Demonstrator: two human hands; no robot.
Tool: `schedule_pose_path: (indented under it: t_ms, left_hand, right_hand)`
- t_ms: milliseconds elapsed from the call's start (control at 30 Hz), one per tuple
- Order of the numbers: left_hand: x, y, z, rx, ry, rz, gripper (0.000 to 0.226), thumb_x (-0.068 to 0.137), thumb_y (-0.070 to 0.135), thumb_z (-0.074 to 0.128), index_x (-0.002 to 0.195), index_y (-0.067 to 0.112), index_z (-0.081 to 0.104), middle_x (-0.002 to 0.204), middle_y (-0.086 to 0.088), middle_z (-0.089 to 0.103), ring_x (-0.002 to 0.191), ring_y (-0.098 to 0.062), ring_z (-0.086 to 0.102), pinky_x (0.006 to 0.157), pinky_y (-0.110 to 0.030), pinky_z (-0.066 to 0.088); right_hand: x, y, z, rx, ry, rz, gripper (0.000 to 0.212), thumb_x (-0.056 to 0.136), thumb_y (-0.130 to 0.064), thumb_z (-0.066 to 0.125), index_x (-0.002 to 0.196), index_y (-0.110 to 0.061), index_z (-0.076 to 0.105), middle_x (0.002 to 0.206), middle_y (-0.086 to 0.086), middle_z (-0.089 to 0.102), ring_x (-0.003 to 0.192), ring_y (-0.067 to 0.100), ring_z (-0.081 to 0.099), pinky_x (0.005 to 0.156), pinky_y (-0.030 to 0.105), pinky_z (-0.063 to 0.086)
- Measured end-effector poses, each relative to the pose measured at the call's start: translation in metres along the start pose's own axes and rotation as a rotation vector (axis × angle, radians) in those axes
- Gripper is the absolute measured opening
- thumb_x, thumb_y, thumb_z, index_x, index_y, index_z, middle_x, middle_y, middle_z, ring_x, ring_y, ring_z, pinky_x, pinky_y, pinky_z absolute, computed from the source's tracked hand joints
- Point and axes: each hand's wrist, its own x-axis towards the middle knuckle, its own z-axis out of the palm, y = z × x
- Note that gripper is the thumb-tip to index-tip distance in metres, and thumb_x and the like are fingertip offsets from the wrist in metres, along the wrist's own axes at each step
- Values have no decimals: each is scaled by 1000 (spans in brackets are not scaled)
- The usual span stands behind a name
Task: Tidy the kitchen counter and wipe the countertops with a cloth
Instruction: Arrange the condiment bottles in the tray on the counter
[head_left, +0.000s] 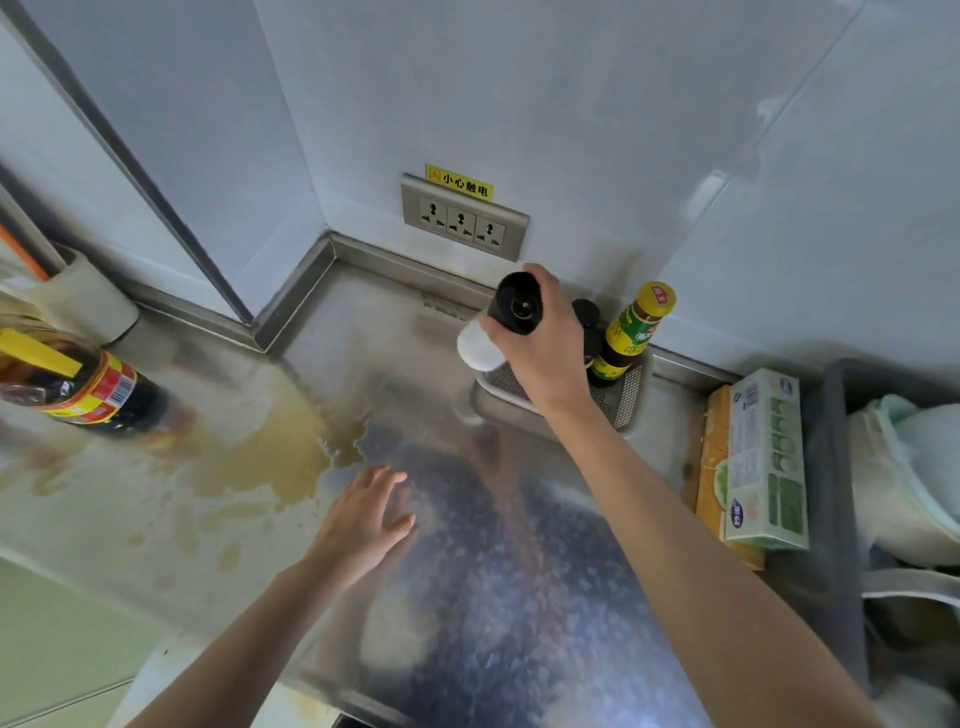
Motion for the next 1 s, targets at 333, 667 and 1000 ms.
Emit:
schedule_pose_path:
  t_ms: [333,667,1000]
  left_hand:
    - [0,-7,15,110,-100,-5,61,84,31,60,137,17,33,138,-4,41,119,-21,49,101,-31,34]
    - [0,-8,18,178,-52,10,63,84,31,59,139,17,31,135,-3,43,116,-19,50,102,-30,33]
    - [-14,-1,17,29,-38,-11,62,86,29,57,140,16,29,143,-3,35,124,-19,44,103,-28,32]
  right_hand:
    - [8,29,3,-289,-120,17,60,74,-21,73,127,-13,46,124,16,44,111,30,49,91,32,43]
    - [5,45,0,-832,-153,-74,75,82,-55,56,142,-20,29,141,12,37,130,32,28,106,44,27]
    - [-11,36,4,-818,-180,-37,93,79,-52,63,147,-12,13,148,21,22,137,37,19,112,49,19]
